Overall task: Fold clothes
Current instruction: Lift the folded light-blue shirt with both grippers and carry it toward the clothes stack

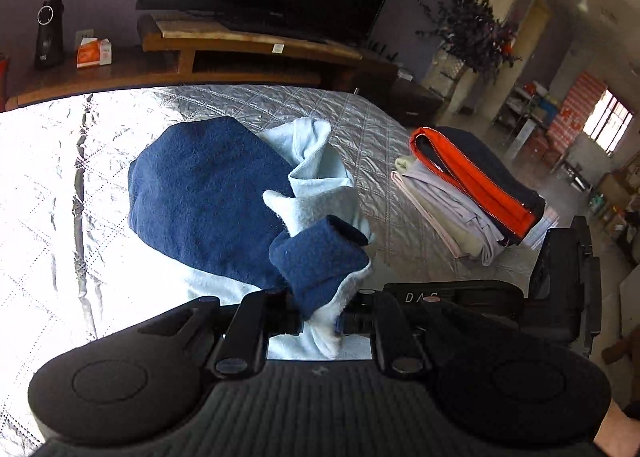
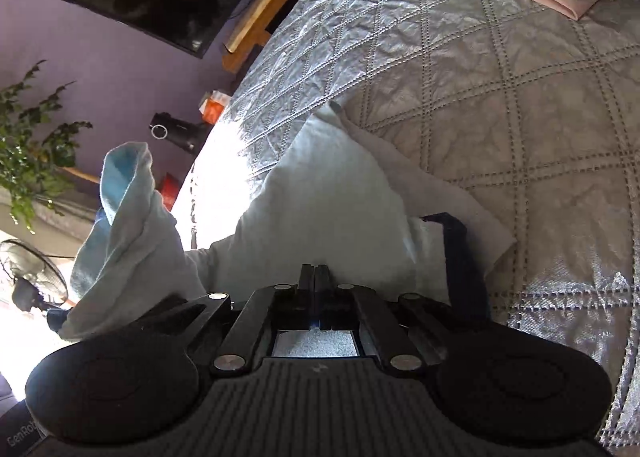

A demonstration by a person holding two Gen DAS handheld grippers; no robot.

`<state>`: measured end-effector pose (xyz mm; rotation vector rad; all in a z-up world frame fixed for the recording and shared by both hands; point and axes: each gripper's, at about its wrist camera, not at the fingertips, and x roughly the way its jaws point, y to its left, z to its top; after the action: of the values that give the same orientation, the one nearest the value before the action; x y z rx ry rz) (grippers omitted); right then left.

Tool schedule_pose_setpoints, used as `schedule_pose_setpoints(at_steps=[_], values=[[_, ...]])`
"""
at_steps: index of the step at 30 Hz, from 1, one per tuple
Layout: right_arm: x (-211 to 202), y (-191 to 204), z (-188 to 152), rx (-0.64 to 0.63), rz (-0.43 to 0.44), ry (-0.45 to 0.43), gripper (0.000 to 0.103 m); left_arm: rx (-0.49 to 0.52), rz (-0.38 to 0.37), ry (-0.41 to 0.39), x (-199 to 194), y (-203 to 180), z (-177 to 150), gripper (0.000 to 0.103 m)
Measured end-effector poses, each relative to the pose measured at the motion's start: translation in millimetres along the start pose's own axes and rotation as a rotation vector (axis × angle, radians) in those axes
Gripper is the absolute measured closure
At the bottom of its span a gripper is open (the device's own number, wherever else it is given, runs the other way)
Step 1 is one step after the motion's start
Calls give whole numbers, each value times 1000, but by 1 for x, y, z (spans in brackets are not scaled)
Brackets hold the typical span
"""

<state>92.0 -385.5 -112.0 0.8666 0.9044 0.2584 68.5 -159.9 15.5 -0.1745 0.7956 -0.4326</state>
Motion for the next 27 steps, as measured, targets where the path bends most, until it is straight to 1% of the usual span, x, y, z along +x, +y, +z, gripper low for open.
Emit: schedule_pose_setpoints(at_steps=[2,5,8,9,11,13,14,15,16,17,20,22,24,27], values=[[3,-1,0,-2,2,-1,103,-2,-12,15,9,-5,1,91],[7,-9,4,57,34,9,103,-20,-34,23,17,-11,4,91],[9,-9,5,50,35,16,103,-15,-37,25,22,-17,7,91],[9,-10,6,63,37,16,103,-22,-40,29,24,-17,8,91],[7,-16,7,138,64,2,103,-33,-44,35,29,-17,8,90],[-3,-27,10,225,88,-69,103,-47,-61,55,36,-16,7,90],[-8,-30,12,245,87,-104,103,-55,-71,66,40,-16,7,90],[-12,-31,14,241,75,-133,102,-67,-88,80,44,-15,6,88],[-16,-30,16,232,60,-163,98,-80,-107,95,48,-14,4,88],[-20,-29,18,210,40,-200,95,-84,-108,104,52,-14,1,88],[-30,-26,24,174,26,-289,94,-99,-111,105,61,-14,-7,86],[-37,-28,26,167,-4,-340,94,-124,-132,93,64,-14,-8,79],[-46,-29,27,155,-23,-401,94,-120,-161,77,65,-17,-6,65],[-61,-26,30,108,-47,-495,94,-95,-184,63,65,-26,-1,58]])
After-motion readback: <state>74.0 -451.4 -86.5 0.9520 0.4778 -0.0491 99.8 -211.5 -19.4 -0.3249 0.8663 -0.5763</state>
